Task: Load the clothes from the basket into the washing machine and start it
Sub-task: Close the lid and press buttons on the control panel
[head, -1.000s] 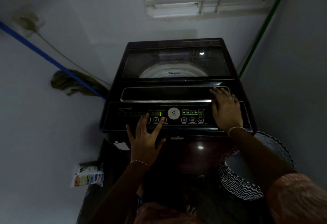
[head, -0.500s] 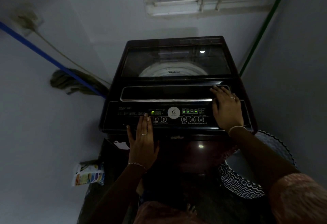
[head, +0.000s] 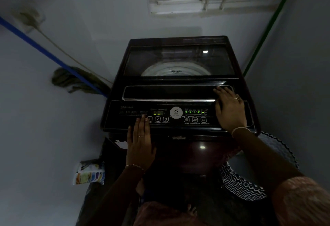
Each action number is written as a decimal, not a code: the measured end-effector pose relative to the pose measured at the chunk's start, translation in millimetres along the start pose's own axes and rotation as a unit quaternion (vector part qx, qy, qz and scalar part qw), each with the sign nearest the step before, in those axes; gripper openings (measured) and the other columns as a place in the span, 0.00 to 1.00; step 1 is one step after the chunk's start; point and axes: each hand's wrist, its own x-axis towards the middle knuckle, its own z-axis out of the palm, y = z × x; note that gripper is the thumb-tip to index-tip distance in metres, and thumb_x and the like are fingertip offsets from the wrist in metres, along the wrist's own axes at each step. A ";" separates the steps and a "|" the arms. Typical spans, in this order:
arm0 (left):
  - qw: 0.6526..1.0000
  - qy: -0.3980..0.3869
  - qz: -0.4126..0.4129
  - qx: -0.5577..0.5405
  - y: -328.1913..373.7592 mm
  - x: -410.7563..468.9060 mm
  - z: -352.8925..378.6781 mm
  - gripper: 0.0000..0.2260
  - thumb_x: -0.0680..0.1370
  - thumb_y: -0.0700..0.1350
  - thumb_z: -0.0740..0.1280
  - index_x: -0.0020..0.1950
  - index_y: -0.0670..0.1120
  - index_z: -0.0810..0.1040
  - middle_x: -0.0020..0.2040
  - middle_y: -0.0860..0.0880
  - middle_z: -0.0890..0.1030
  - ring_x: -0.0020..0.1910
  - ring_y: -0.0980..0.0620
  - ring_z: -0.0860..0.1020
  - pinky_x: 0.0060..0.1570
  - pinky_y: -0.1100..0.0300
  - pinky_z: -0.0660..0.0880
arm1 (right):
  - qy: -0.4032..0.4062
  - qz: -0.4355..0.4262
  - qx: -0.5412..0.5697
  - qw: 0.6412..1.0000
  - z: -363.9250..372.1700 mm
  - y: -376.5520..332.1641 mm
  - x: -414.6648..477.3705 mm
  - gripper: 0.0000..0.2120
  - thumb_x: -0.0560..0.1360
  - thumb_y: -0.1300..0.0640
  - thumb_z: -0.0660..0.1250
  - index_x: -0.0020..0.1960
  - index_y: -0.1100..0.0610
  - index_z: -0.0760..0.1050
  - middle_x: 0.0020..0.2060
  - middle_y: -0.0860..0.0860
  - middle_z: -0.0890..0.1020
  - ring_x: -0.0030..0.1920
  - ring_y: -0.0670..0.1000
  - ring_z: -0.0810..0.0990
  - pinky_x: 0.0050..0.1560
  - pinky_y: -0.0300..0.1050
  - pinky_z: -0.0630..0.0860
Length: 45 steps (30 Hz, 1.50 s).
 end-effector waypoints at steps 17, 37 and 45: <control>0.999 -0.016 -0.010 0.027 4.7 -0.1 -1.5 0.45 0.70 0.54 0.69 0.76 0.37 0.48 0.77 0.37 0.54 0.77 0.40 0.52 0.73 0.41 0.54 | -0.002 0.009 0.010 1.000 -1.0 -1.5 -1.4 0.20 0.78 0.57 0.59 0.69 0.51 0.69 0.71 0.48 0.71 0.74 0.50 0.63 0.72 0.56 0.59; 0.999 -0.020 -0.013 0.038 4.3 -0.3 -1.4 0.43 0.71 0.54 0.67 0.77 0.37 0.51 0.78 0.38 0.53 0.77 0.41 0.53 0.73 0.41 0.55 | 0.010 0.004 0.007 1.000 1.3 -0.3 -0.8 0.20 0.77 0.56 0.57 0.69 0.52 0.70 0.69 0.49 0.72 0.72 0.52 0.66 0.70 0.57 0.63; 0.999 -0.015 -0.020 0.023 6.0 -0.1 -2.2 0.44 0.70 0.53 0.68 0.77 0.38 0.50 0.78 0.39 0.55 0.77 0.42 0.53 0.73 0.42 0.54 | 0.007 0.006 0.010 1.000 1.0 -0.4 -0.6 0.20 0.78 0.57 0.59 0.69 0.51 0.70 0.70 0.48 0.72 0.73 0.51 0.65 0.71 0.57 0.62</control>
